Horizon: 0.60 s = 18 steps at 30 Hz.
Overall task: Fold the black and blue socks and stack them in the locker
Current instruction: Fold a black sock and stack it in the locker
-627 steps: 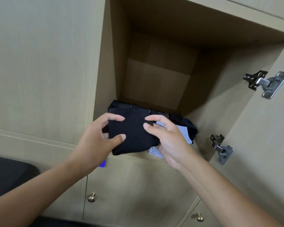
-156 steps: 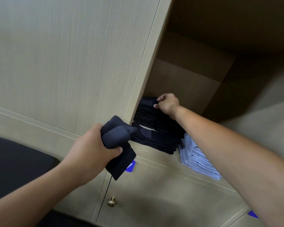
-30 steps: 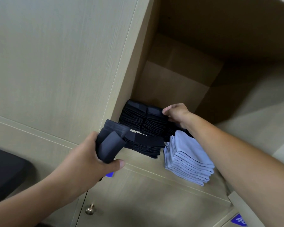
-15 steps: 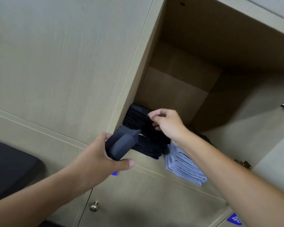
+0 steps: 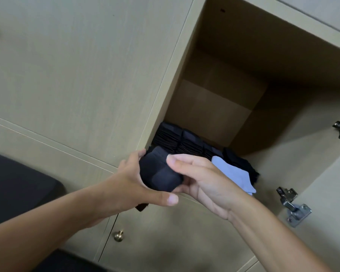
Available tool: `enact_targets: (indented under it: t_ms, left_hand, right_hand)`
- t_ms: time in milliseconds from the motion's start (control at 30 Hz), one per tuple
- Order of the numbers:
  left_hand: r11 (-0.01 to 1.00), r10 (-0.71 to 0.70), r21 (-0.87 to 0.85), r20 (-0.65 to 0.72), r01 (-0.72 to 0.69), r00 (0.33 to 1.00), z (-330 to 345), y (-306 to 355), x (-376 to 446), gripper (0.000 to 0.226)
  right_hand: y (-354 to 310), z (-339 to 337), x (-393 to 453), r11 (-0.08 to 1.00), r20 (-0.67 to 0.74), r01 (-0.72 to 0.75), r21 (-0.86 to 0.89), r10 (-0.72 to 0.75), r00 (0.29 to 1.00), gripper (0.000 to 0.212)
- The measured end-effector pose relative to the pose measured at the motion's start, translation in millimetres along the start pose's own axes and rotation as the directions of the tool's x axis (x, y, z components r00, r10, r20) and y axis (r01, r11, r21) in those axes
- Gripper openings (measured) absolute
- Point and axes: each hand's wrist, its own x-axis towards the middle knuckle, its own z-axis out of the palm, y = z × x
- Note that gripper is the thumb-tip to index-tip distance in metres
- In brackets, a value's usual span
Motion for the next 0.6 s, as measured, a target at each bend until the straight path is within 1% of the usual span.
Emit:
enact_targets:
  t_ms: [67, 133, 200, 300, 367, 433, 467, 533, 600]
  left_hand:
    - [1.0, 0.002, 0.008, 0.02, -0.002, 1.0, 0, 1, -1, 0.15]
    - [1.0, 0.006, -0.005, 0.018, -0.006, 1.0, 2, 5, -3, 0.144]
    - [1.0, 0.024, -0.007, -0.024, -0.024, 0.999, 4, 9, -3, 0.133]
    - [1.0, 0.025, -0.002, -0.114, -0.026, 0.993, 5, 14, -3, 0.106]
    - [1.0, -0.02, -0.023, -0.195, 0.016, 0.981, 6, 14, -3, 0.087]
    - [0.996, -0.083, -0.059, -0.249, 0.07, 0.965, 7, 13, -3, 0.07]
    - [0.991, -0.117, -0.096, -0.254, 0.095, 0.96, 9, 12, -3, 0.067]
    - [0.966, -0.191, -0.219, -0.237, 0.139, 0.953, 13, 10, -5, 0.072]
    - [0.934, -0.224, -0.326, -0.214, 0.147, 0.951, 17, 9, -8, 0.064]
  right_hand:
    - [6, -5, 0, 1.0, 0.001, -0.024, -0.007, 0.024, 1.0, 0.033]
    - [13, -9, 0, 0.998, -0.027, -0.058, -0.017, 0.057, 0.998, 0.038]
    - [19, -10, 0, 0.995, -0.033, -0.069, -0.068, 0.067, 0.997, 0.039]
    - [26, -11, -1, 0.994, -0.066, -0.048, -0.093, 0.042, 0.997, 0.04]
    - [29, -9, -1, 0.999, -0.118, -0.029, -0.036, 0.024, 0.993, 0.041]
    - [33, -6, 0, 0.998, -0.197, -0.015, 0.063, 0.027, 0.98, 0.039]
    - [34, -4, 0, 0.993, -0.237, -0.006, 0.115, 0.033, 0.971, 0.038]
    - [37, -1, 0, 0.977, -0.284, 0.016, 0.212, 0.046, 0.958, 0.035]
    - [40, 3, 0, 0.954, -0.297, 0.038, 0.297, 0.055, 0.953, 0.035]
